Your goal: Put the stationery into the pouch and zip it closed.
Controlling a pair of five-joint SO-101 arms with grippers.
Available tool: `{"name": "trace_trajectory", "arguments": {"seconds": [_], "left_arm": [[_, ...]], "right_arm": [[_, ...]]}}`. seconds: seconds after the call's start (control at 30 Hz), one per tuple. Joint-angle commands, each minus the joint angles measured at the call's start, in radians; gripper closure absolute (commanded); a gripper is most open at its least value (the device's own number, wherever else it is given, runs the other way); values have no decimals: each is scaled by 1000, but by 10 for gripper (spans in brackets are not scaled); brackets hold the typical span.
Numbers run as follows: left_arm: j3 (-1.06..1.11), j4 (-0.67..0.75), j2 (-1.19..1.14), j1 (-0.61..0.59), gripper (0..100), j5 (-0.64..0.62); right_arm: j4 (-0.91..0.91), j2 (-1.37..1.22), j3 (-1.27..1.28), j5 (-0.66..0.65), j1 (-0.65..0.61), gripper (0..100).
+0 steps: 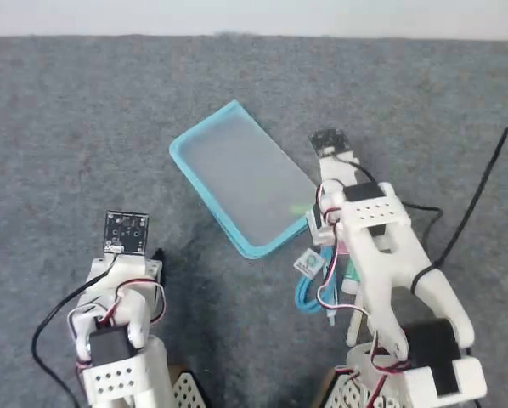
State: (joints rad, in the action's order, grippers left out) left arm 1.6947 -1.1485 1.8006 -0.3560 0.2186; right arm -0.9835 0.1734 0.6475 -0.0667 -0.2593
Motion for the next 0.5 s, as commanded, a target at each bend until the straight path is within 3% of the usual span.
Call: {"name": "trace_trajectory", "arguments": {"seconds": [0.0,0.1,0.47], "left_arm": [[-10,64,21,-12,806,80],[-16,69,21,-31,806,218],[-122,69,18,-37,805,196]], "right_arm": [[-19,56,-66,-68,7,991],[-47,160,-66,-101,-1,991],[-177,437,-101,-95,7,992]]}}
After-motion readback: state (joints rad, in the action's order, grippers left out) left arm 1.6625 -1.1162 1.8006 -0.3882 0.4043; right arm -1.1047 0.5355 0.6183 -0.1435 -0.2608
